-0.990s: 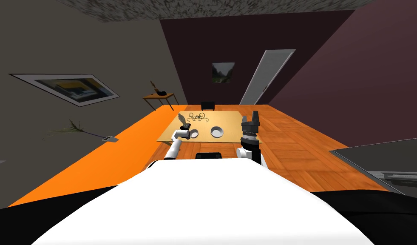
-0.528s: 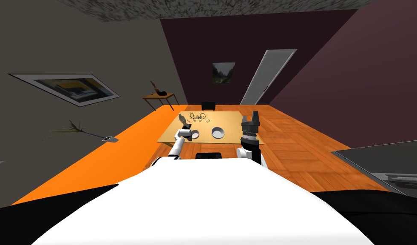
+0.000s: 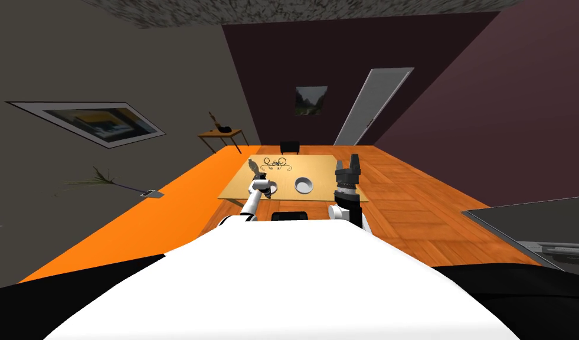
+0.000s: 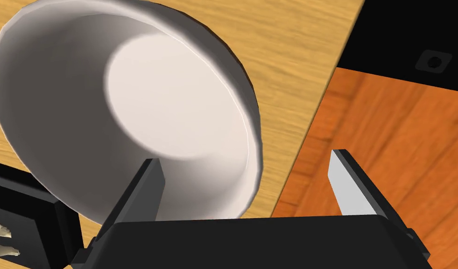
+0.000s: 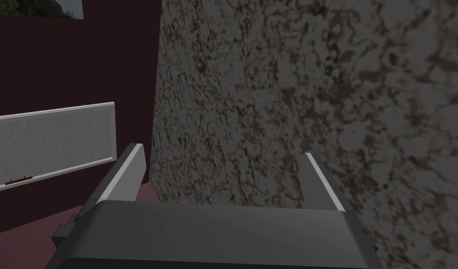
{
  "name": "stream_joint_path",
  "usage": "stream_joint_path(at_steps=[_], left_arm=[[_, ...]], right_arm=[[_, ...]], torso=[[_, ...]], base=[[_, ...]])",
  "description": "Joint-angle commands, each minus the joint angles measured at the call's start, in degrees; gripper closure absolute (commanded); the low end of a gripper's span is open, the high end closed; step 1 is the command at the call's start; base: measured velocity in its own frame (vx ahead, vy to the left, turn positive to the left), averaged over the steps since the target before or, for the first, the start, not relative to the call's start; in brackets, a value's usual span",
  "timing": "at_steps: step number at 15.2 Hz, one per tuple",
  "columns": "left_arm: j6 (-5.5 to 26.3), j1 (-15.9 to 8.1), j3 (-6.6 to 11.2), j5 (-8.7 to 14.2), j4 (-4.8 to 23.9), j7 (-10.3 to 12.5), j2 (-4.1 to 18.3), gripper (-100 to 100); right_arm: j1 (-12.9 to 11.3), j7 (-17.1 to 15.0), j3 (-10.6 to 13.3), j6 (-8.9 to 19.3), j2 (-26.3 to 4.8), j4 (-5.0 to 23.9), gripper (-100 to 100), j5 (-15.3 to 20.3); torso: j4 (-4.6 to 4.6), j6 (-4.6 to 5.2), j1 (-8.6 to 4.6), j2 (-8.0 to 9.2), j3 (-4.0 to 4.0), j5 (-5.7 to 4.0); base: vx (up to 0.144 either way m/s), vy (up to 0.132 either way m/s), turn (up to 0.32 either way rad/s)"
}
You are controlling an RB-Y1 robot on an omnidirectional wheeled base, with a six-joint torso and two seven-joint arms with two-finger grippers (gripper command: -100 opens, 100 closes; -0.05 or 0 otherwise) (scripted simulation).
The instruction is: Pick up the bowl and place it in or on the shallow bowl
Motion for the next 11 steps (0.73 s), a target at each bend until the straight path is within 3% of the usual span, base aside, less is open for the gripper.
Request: stream_joint_path(at_steps=[1, 4, 5, 6, 10, 11], left_arm=[[-2.1, 0.3, 0.19, 0.0, 1.6, 0.1, 0.1, -100], [-4.2, 0.6, 0.37, 0.0, 3.3, 0.2, 0.3, -100], [-3.2, 0.5, 0.31, 0.1, 2.6, 0.1, 0.2, -100], [-3.5, 0.5, 0.32, 0.1, 2.8, 0.1, 0.2, 100], [-3.4, 0.6, 0.27, 0.0, 2.8, 0.0, 0.2, 100], [-1.6, 0.2, 0.14, 0.0, 1.2, 0.0, 0.1, 100]], right_arm=[[0.0, 0.0, 0.0, 0.0, 0.0, 0.0, 0, 0.0], [0.0, 0.0, 0.0, 0.0, 0.0, 0.0, 0, 0.0], [0.0, 0.0, 0.0, 0.0, 0.0, 0.0, 0, 0.0], [0.0, 0.0, 0.0, 0.0, 0.0, 0.0, 0, 0.0], [0.0, 0.0, 0.0, 0.0, 0.0, 0.0, 0, 0.0], [0.0, 0.0, 0.0, 0.0, 0.0, 0.0, 0, 0.0]], torso=[[0.0, 0.0, 0.0, 0.0, 0.0, 0.0], [0.0, 0.0, -0.03, 0.0, 0.0, -0.01], [0.0, 0.0, -0.03, 0.0, 0.0, -0.01], [0.01, 0.0, -0.03, 0.02, 0.01, -0.01], [0.03, -0.03, 0.0, 0.05, 0.03, 0.01], [0.04, -0.04, 0.01, 0.05, 0.04, 0.01]], base=[[0.025, -0.001, -0.053], [0.022, -0.003, -0.038], [0.012, -0.001, -0.012], [0.0, 0.0, 0.0], [0.0, 0.0, 0.0], [-0.014, 0.002, 0.051]])
